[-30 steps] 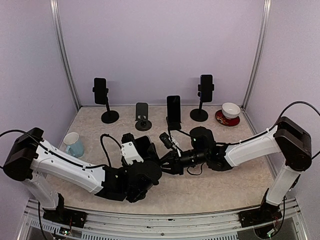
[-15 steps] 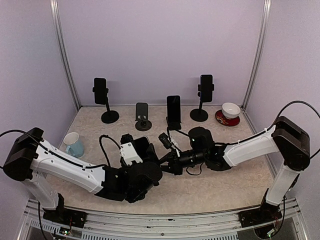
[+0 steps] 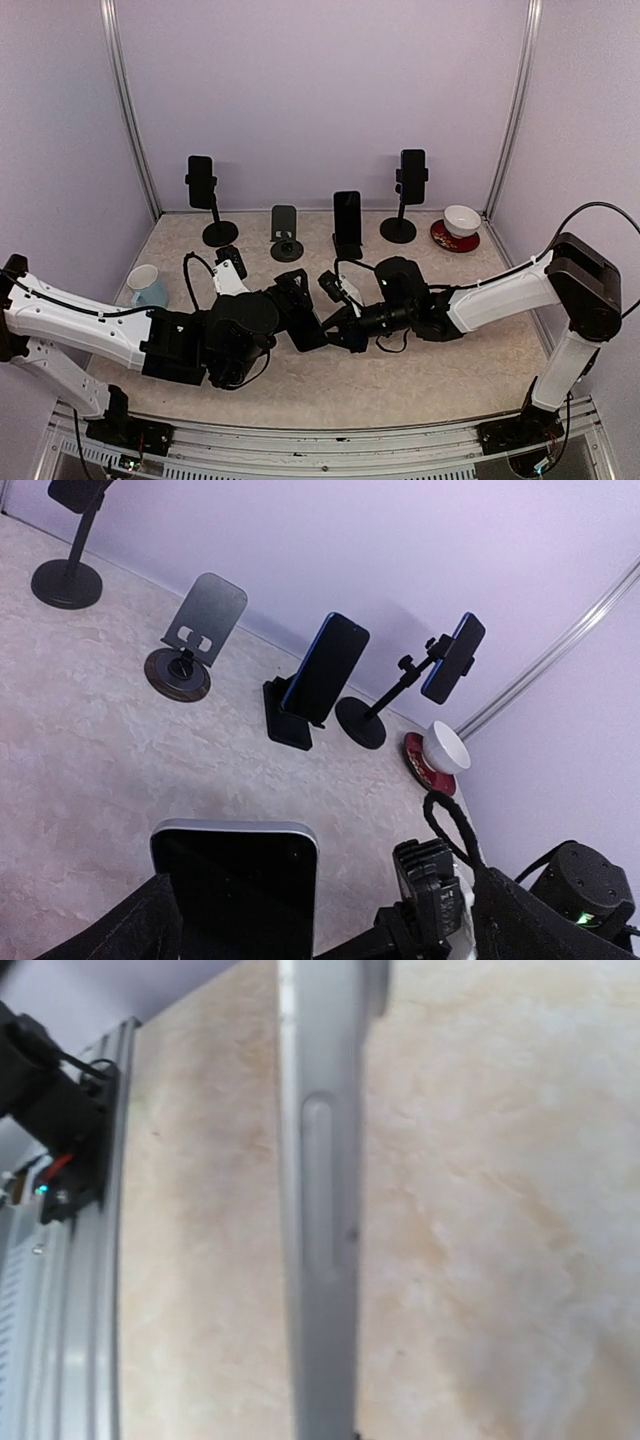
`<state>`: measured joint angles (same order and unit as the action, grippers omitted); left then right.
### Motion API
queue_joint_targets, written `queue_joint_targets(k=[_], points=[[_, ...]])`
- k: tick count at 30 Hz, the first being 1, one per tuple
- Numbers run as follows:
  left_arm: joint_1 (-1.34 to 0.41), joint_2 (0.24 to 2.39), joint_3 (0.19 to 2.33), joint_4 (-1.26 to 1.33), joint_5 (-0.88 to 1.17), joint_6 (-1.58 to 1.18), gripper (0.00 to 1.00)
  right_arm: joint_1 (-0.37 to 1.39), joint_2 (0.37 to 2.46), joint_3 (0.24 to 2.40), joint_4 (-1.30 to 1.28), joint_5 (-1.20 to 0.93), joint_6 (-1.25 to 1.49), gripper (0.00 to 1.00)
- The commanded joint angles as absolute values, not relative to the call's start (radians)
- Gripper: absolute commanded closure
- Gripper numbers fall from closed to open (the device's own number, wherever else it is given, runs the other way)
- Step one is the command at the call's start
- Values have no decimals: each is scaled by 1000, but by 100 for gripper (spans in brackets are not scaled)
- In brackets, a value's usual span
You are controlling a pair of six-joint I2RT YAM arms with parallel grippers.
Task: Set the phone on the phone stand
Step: Pass from the left arm to the right, then pass from the right arm to the left
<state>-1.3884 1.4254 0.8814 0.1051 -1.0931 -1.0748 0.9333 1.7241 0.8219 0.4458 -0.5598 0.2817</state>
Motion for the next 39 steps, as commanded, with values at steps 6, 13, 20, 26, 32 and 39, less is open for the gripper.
queue_joint_targets(k=[6, 13, 20, 26, 32, 39], points=[[-1296, 1310, 862, -142, -820, -1181, 1, 944, 1664, 828, 449, -443, 218, 100], [-1205, 1280, 811, -74, -640, -1114, 1, 973, 1631, 811, 446, -357, 157, 100], [-1158, 1286, 802, -35, -565, -1031, 1, 985, 1634, 826, 411, -356, 126, 100], [-1140, 1307, 802, -9, -520, -993, 1, 984, 1649, 838, 403, -381, 123, 100], [-1124, 1326, 802, 0, -494, -988, 1, 996, 1654, 842, 397, -363, 102, 100], [-1110, 1341, 801, 3, -479, -984, 1, 1016, 1661, 851, 378, -324, 74, 100]])
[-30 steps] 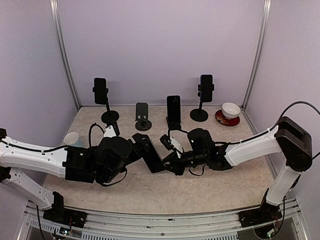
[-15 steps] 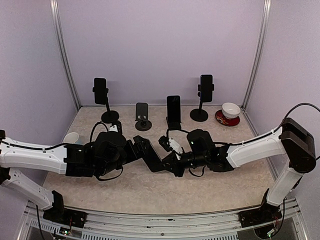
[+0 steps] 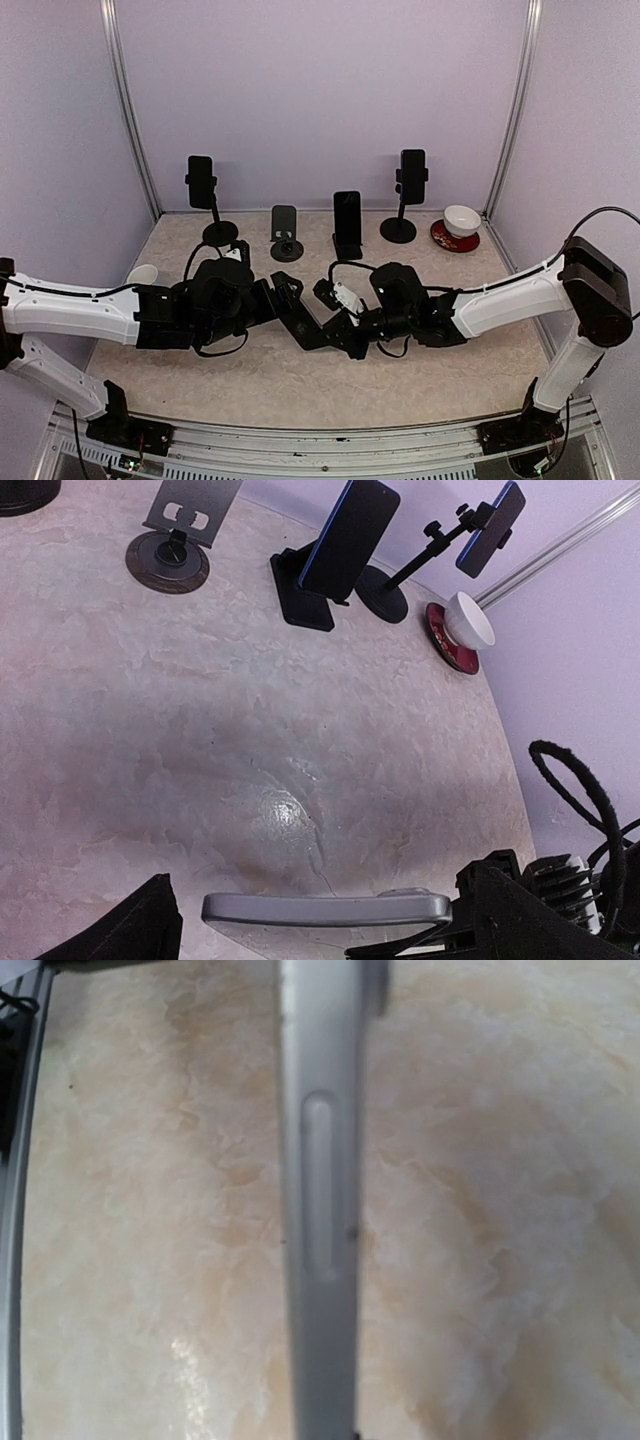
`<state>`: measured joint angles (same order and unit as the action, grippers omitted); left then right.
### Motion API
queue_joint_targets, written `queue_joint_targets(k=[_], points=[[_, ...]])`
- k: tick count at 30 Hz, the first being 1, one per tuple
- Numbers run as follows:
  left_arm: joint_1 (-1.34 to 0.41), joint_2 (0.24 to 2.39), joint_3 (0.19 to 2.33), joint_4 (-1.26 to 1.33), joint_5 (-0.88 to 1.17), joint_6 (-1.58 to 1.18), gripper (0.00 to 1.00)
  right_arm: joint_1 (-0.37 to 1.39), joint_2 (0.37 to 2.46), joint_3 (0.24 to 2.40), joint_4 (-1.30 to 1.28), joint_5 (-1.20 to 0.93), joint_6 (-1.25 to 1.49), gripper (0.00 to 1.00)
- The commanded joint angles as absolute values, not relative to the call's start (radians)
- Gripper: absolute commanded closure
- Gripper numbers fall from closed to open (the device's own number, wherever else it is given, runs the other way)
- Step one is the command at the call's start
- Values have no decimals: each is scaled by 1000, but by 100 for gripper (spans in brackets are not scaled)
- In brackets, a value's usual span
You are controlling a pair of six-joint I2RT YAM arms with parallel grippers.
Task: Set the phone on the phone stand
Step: Pass from the right arm to the left
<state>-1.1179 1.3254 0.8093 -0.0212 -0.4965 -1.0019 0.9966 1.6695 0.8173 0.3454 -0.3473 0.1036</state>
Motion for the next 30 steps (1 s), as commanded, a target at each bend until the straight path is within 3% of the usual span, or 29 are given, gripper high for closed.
queue_joint_targets(k=[1, 6, 16, 19, 26, 27, 30], points=[[-1108, 1345, 800, 5, -478, -984, 1, 1019, 1663, 853, 375, -320, 70, 100], [-1108, 1364, 800, 20, -464, -985, 2, 1034, 1670, 863, 363, -289, 55, 100], [-1107, 1370, 800, 23, -468, -989, 12, 1049, 1681, 875, 344, -252, 35, 100], [-1107, 1363, 796, 23, -474, -989, 19, 1049, 1683, 876, 342, -248, 35, 100], [-1107, 1355, 790, 28, -484, -989, 47, 1049, 1690, 883, 337, -244, 36, 100], [-1108, 1353, 791, 27, -487, -988, 48, 1049, 1690, 883, 334, -243, 37, 97], [-1108, 1350, 797, 20, -497, -981, 48, 1049, 1696, 896, 319, -244, 37, 73]])
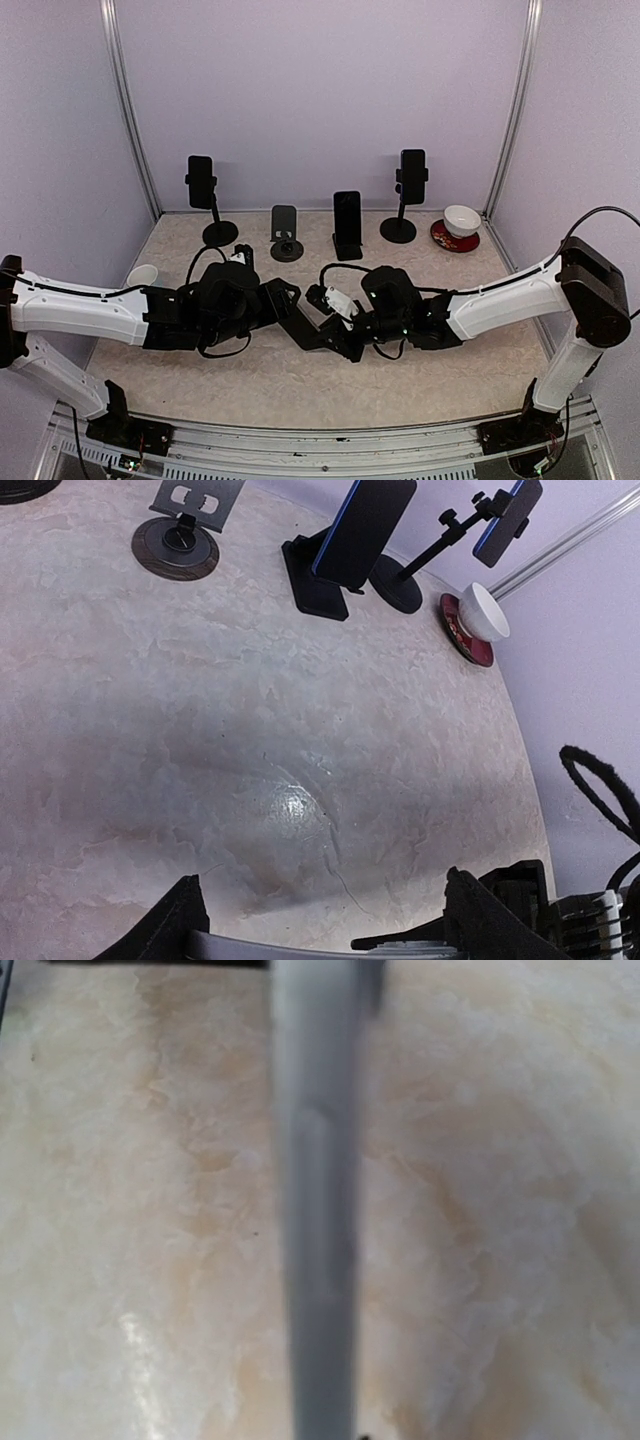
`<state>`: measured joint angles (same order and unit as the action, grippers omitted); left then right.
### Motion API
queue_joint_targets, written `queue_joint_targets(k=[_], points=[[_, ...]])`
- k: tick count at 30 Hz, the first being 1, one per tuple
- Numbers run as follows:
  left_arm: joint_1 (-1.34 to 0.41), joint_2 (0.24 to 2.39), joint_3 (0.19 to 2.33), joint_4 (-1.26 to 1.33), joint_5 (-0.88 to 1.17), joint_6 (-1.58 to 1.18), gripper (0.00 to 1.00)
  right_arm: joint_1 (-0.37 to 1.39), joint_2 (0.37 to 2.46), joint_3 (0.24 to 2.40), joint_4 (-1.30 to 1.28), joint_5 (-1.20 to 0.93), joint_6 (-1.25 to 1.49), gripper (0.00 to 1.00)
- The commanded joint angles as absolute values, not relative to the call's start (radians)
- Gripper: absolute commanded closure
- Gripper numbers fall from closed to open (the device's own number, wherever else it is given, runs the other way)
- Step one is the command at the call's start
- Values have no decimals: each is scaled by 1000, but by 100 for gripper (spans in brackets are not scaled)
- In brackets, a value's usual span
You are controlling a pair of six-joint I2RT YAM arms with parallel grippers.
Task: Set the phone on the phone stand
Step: Pass from the right arm to the left
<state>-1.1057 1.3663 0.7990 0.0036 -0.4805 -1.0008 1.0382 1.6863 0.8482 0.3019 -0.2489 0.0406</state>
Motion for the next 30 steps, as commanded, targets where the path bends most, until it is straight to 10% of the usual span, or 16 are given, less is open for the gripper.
queue_joint_targets(k=[1, 7, 14, 30], points=[[-1108, 1350, 804, 13, -505, -974, 48, 1049, 1698, 901, 312, -245, 38, 67], [-1104, 1375, 917, -102, -589, -891, 48, 1049, 1680, 897, 308, -214, 53, 28], [-1049, 1423, 1017, -170, -611, -797, 48, 1042, 1658, 890, 282, -16, 97, 5], [-845, 1514, 1223, -187, -568, -566, 48, 903, 1653, 871, 216, 41, 291, 0]])
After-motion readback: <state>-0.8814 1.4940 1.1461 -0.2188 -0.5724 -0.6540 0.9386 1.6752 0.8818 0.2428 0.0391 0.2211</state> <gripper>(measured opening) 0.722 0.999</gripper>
